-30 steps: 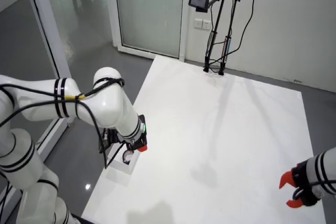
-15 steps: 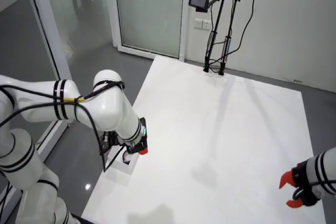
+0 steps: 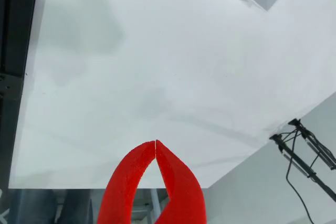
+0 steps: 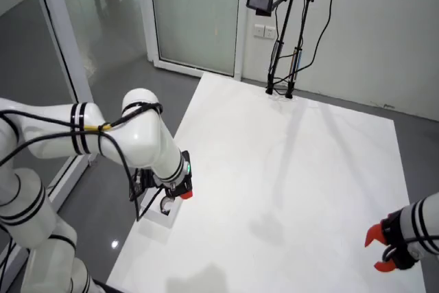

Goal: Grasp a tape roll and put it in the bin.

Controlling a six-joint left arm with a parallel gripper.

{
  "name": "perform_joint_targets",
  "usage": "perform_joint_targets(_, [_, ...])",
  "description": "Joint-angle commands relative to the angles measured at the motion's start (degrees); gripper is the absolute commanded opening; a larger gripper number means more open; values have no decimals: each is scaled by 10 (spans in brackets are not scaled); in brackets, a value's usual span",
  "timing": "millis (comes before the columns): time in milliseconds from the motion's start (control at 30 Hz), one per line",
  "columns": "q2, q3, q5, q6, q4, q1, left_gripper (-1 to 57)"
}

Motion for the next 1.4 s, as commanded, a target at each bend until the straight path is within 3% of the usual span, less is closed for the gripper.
perform_joint_targets(33, [0, -1, 0, 0, 0, 6, -4])
perform_joint_targets(1400, [0, -1, 0, 0, 0, 0, -4])
